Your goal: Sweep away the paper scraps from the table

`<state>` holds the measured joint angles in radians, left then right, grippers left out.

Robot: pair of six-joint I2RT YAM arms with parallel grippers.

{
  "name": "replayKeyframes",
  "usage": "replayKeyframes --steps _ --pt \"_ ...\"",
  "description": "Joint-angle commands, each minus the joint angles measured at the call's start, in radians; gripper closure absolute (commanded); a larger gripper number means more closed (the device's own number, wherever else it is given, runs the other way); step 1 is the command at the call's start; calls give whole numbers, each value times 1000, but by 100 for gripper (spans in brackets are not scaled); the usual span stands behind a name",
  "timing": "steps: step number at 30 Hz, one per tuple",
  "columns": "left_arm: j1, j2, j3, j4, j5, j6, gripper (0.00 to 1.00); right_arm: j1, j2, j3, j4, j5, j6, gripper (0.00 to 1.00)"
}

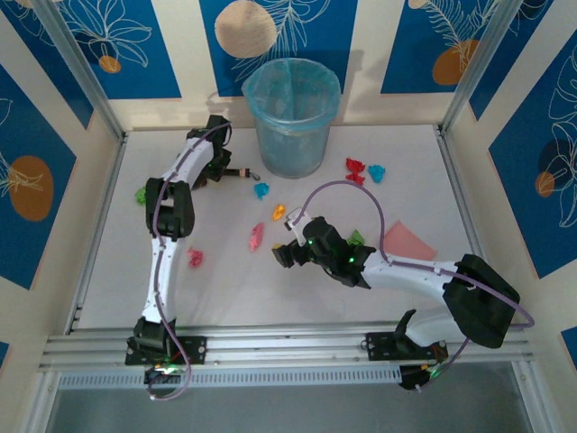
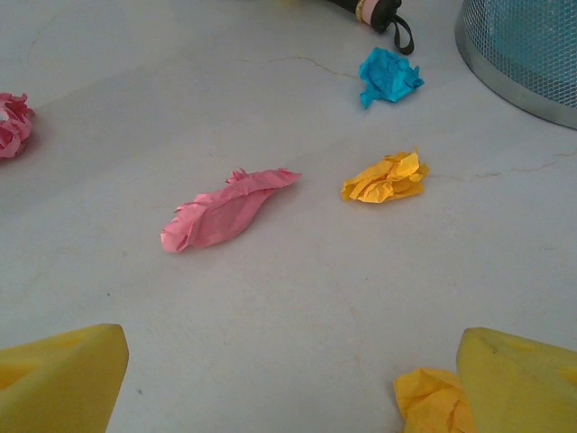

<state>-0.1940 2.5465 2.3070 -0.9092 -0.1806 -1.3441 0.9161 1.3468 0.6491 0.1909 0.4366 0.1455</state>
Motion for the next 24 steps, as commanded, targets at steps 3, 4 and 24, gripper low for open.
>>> replayKeyframes --steps 3,4,24 --pt "17 29 26 -183 -49 -231 71 6 14 24 7 -21 -18 6" --pt "17 27 26 -182 -48 -231 71 6 15 24 7 -19 -20 6" --pt "51 -165 -112 -97 35 -105 100 5 -27 -21 7 -19 -32 6"
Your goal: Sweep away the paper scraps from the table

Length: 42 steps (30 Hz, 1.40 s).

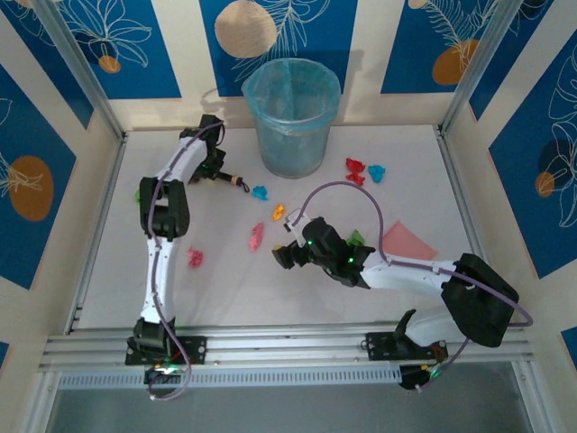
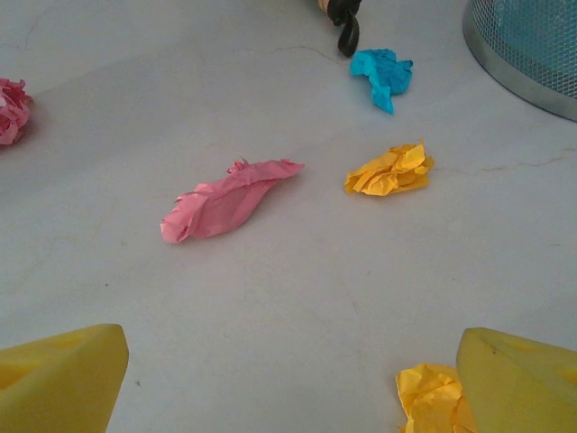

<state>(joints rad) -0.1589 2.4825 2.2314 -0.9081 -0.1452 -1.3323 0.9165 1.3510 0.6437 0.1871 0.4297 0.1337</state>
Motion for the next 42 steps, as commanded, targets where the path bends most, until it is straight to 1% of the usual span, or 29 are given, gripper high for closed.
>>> replayKeyframes --steps 1,3,5,7,10,12,14,17,20,21,23,25,27,31,35,39,42 --pt "17 -118 -54 -88 8 -112 100 4 -32 -17 12 -17 -21 6" --pt "21 -162 -100 -58 42 -85 100 4 -36 -22 15 -30 -26 6" --pt "22 -207 -138 -28 70 -43 100 6 -50 -31 20 -62 -41 9" --pt "20 -249 -172 -23 108 -13 100 11 -79 -52 43 -81 -51 9" --pt "15 -338 -275 11 183 11 100 13 -150 -96 82 -112 -56 9" --pt "7 -420 -406 91 247 17 100 12 -211 -134 118 -150 -59 9" --pt "-4 -513 -517 150 281 17 100 13 -259 -173 165 -169 -60 9" --pt "-30 -645 -648 183 298 43 100 17 -309 -201 198 -187 -60 9" --pt "-52 -760 -782 213 380 63 100 30 -330 -233 262 -233 -76 11" --pt "-62 -806 -833 237 391 64 100 41 -332 -248 302 -251 -95 12" --pt "-96 -896 -938 271 383 51 100 88 -325 -274 384 -239 -151 13" --pt "-127 -976 -1024 306 391 43 100 154 -301 -286 450 -199 -238 13" --pt "-167 -1049 -1094 311 391 41 100 227 -270 -278 487 -160 -336 12" --pt "-234 -1191 -1210 324 368 7 100 328 -195 -264 551 -62 -474 12" --pt "-344 -1306 -1284 337 289 -55 100 374 -140 -254 607 0 -534 12" --pt "-440 -1351 -1324 363 241 -127 100 390 -138 -262 654 73 -552 12" --pt "-488 -1365 -1342 384 197 -164 100 384 -166 -273 671 112 -540 13"
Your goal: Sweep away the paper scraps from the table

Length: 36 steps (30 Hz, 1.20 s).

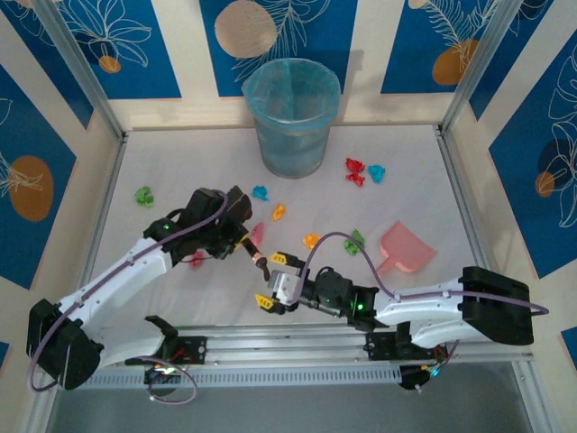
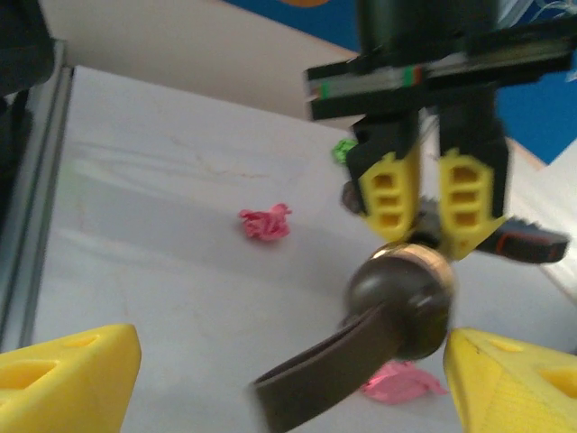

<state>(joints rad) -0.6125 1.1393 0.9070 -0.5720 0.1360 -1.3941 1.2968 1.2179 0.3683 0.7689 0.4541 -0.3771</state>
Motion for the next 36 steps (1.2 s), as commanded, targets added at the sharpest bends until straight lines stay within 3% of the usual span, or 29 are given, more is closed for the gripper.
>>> replayKeyframes --steps 1,12,31,36 --pt "-46 -22 -27 63 -93 -118 100 0 -44 3 80 89 -19 13" --pt "-165 81 -10 204 -130 -201 100 -36 -29 49 -20 159 13 21" --pt "-167 127 45 248 -147 -224 100 -94 61 76 -17 296 5 34" --pt "-171 140 43 258 -133 -229 100 -127 17 80 -76 269 73 43"
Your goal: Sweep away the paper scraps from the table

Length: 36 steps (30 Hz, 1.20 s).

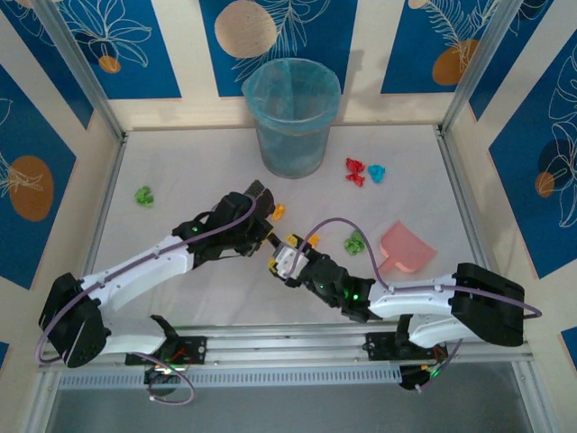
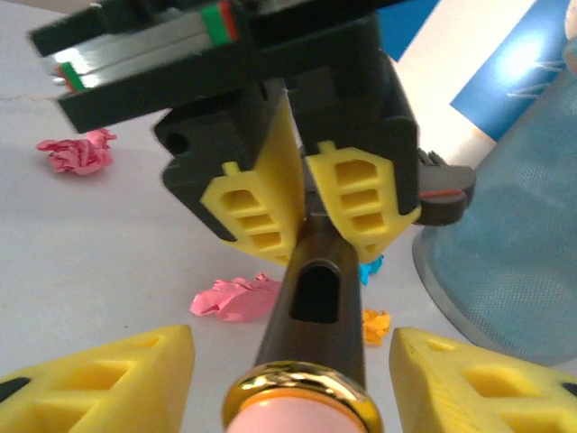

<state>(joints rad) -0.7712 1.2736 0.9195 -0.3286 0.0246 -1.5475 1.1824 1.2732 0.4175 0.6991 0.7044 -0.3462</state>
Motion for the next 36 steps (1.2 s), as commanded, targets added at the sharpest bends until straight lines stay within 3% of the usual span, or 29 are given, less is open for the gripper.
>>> replayKeyframes --steps 1,15,27,30,32,36 --pt "-13 6 24 20 -22 -79 100 -16 -44 27 -10 15 48 44" --pt "-17 31 9 48 -20 -100 100 -27 -23 49 -37 33 55 55" --pt "-18 28 -4 67 -23 -113 99 -47 -32 64 -88 35 89 81" --pt "-18 25 -8 68 -25 -112 85 -58 -45 64 -110 32 112 89" --pt "-19 14 -13 63 -38 -109 72 -72 -60 75 -149 22 151 100" --pt "-19 -13 -15 53 -55 -89 43 -102 -113 77 -213 -9 221 100"
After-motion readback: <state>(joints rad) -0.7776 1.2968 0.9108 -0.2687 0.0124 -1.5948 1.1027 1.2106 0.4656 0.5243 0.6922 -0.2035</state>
